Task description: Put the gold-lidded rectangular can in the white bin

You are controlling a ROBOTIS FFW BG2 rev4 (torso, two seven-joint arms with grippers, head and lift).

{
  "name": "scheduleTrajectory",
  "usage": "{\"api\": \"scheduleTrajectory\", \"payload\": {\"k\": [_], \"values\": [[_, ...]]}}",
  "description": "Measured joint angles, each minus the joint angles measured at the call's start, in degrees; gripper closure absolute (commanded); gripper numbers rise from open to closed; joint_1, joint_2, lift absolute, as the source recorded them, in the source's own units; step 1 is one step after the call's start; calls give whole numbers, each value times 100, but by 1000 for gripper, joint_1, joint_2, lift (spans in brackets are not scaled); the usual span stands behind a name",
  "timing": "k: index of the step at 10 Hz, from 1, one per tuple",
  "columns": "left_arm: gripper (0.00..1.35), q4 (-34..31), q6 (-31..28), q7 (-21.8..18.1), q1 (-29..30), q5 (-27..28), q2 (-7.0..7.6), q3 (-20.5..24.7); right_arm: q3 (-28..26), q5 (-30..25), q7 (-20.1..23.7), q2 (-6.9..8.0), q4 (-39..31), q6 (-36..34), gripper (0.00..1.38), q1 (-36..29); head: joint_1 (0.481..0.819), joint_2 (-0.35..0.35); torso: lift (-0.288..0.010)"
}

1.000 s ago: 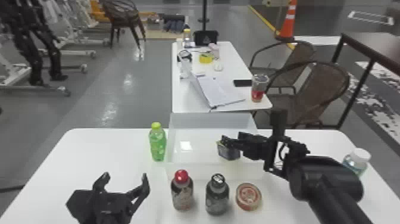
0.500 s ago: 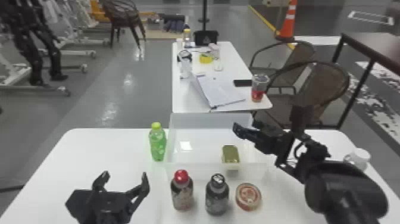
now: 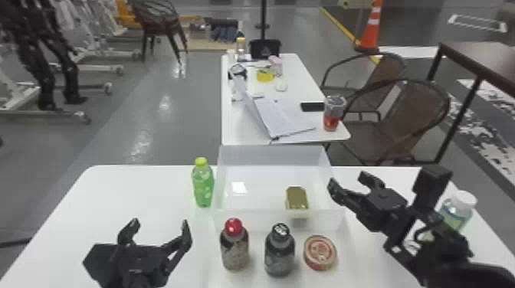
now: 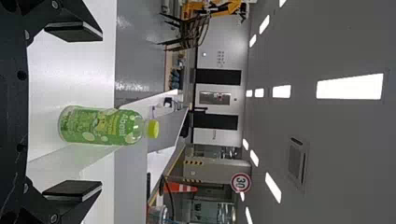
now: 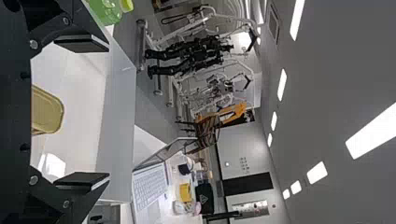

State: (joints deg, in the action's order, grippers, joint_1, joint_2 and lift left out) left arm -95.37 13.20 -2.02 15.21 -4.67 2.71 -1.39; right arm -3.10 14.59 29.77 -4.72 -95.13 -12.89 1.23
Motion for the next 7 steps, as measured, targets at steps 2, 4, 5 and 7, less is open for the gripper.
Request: {"api": "scheduleTrajectory", "payload": {"k": [2, 4, 5, 7], "values": [[176, -7, 16, 0, 0, 7, -6, 7, -94, -13, -155, 6, -346, 383, 302, -643, 549, 0, -100], [176, -8, 33, 0, 0, 20, -7, 4, -134, -105, -573, 10, -657, 774, 298, -1162, 549, 0, -100], [176, -14, 44, 0, -5, 47, -7, -10, -133, -253, -766, 47, -813, 886, 298, -1394, 549, 0, -100], [176, -27, 73, 0, -14, 109, -11, -39, -121, -591, -1189, 325, -1019, 1138, 294, -1869, 549, 0, -100]]}}
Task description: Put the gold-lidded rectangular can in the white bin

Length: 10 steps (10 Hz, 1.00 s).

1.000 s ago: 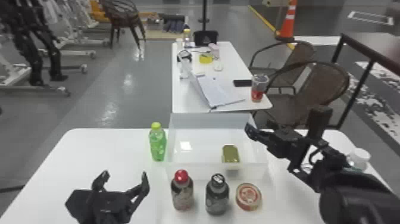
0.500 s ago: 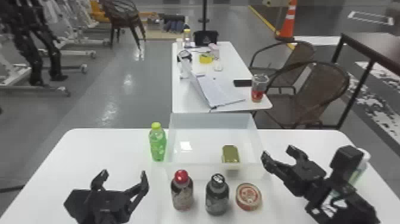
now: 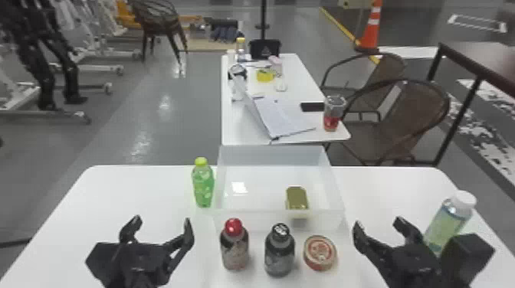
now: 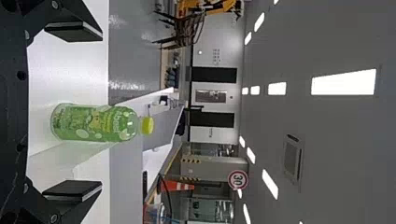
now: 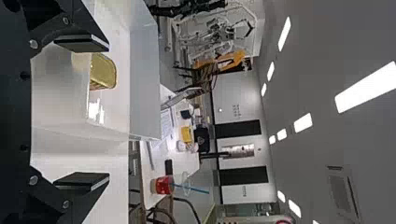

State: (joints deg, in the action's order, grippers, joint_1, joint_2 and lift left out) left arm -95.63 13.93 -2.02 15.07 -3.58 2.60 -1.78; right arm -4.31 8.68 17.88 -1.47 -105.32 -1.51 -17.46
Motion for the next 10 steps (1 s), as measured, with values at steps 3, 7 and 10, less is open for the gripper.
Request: {"api": "scheduleTrajectory", "payload": {"k": [3, 7, 10], "values": [[176, -300, -161, 23, 232, 1, 4, 102, -25, -228, -155, 146, -77, 235, 288, -254, 549, 0, -100], [176, -560, -234, 326, 374, 202, -23, -10, -8, -288, -402, 147, -136, 519, 289, -429, 549, 0, -100], [176, -629, -195, 490, 456, 257, -21, -60, -6, -414, -621, 147, -197, 760, 286, -609, 549, 0, -100]]}}
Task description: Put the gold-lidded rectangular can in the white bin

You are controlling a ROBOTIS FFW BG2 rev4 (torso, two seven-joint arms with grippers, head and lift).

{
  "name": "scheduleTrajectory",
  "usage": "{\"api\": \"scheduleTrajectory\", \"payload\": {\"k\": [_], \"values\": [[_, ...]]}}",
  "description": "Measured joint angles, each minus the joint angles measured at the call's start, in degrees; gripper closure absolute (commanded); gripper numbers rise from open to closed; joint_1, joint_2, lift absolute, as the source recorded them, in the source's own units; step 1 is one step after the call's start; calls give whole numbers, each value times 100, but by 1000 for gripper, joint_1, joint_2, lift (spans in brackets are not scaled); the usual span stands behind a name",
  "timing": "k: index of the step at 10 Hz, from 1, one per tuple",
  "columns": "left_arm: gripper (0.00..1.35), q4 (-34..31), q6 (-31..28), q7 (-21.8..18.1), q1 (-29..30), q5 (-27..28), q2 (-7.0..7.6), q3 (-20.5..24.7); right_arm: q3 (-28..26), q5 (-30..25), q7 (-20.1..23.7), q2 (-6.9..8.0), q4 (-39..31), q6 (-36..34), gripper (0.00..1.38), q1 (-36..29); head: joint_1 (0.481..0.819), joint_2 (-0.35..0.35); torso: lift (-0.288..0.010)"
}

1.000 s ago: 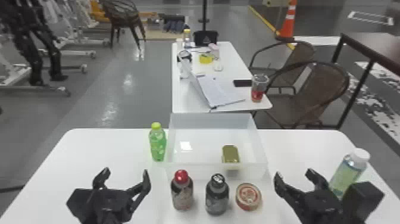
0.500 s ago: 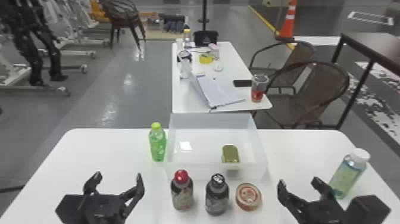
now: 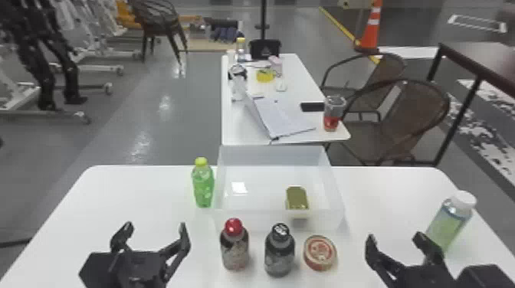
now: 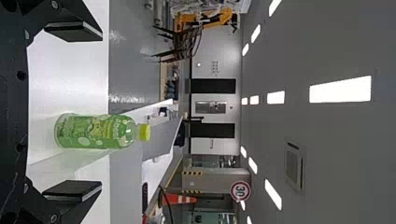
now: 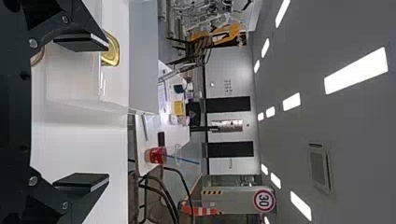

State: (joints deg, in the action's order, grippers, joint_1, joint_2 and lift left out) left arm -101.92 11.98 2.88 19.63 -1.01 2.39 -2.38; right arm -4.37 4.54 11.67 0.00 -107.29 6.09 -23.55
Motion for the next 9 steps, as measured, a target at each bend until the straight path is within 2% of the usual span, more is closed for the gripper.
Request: {"api": "scheduleTrajectory", "payload": {"k": [9], "values": [[176, -39, 93, 221, 68, 74, 11, -17, 32, -186, -188, 0, 1, 200, 268, -41, 549, 0, -100]]}}
